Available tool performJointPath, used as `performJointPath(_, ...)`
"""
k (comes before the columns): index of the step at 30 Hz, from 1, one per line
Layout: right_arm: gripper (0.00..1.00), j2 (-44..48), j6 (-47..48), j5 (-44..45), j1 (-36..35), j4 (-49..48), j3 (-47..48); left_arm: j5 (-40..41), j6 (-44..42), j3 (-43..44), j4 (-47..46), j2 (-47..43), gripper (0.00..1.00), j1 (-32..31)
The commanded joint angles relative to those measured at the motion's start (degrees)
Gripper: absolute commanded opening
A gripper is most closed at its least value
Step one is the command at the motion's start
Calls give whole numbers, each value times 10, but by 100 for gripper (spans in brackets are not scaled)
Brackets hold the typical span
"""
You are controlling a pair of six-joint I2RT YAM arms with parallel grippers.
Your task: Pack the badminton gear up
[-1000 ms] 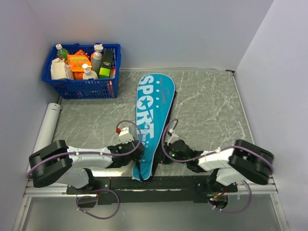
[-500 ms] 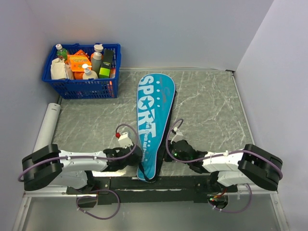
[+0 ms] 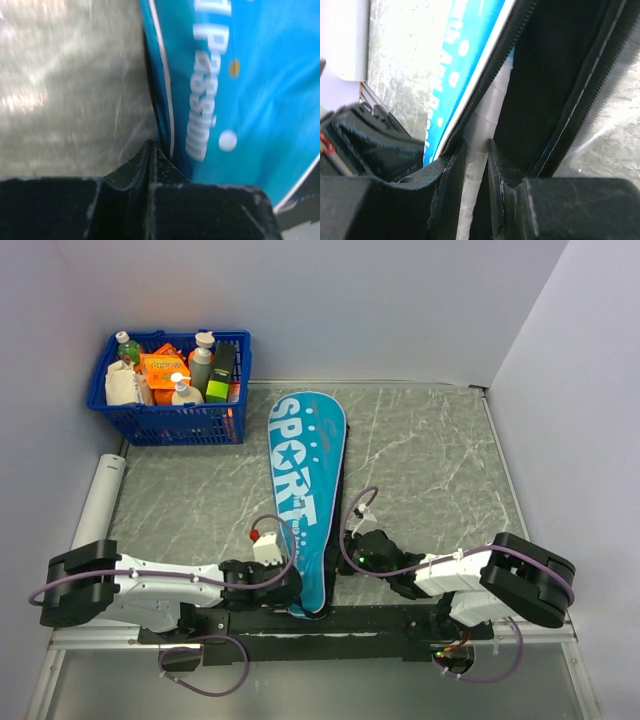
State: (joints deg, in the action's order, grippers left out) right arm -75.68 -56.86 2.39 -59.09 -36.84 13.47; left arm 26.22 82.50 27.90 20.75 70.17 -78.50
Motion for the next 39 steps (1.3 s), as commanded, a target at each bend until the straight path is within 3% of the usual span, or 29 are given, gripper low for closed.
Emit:
performJointPath(1,30,-33,-11,13,4,-27,9,-100,46,-26,79,8,4,-45)
performJointPath(9,30,-168,-65,-61,-2,-213,10,-88,50,-21,75,15,3,-47)
performJointPath(15,33,-170,-59,-80,-1,-213,12,-86,56,-30,61,1,4,-48)
performJointPath(22,50,-70,-27,-26,-1,-52,14,-58,64,-24,113,-38,6,-48)
performJointPath(30,59,98,36,126,5,332,91,-29,88,-29,198,-159,4,-48)
performJointPath(33,61,137,64,175,29,408,119,0,81,9,238,-194,3,-50)
performJointPath(39,62,117,155,112,177,377,163,95,-17,129,225,-168,14,-50)
